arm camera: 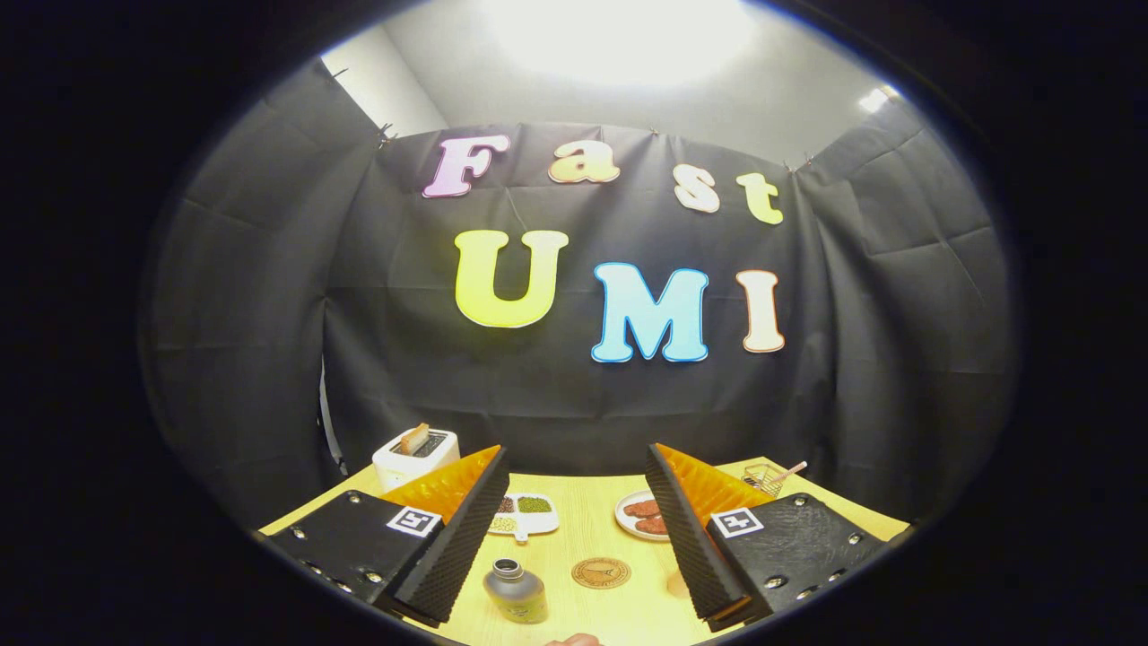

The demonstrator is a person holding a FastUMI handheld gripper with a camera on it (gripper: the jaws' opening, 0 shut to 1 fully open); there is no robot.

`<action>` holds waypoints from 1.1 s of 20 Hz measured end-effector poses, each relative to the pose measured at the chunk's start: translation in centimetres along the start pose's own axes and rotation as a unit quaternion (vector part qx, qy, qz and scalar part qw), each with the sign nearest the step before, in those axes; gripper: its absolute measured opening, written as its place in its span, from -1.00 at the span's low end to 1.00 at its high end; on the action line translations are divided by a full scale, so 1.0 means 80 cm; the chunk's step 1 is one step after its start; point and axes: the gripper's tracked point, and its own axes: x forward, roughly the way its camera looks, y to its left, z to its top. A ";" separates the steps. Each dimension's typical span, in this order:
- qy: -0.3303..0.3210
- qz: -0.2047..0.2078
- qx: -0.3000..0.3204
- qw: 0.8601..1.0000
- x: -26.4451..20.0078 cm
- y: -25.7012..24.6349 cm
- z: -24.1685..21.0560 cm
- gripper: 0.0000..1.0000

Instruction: Take the bottle from table, then pour the juice into the cup, finally place the bottle on the coaster

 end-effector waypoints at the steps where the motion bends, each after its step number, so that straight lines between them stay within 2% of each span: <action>1: 0.000 0.001 0.003 1.000 0.002 0.001 -0.003 0.88; 7: 0.000 -0.006 0.005 1.000 0.009 0.004 -0.045 0.88; 15: 0.008 -0.003 0.000 1.000 0.031 0.034 -0.133 0.89; 22: 0.021 0.029 0.000 0.999 0.044 0.069 -0.210 0.89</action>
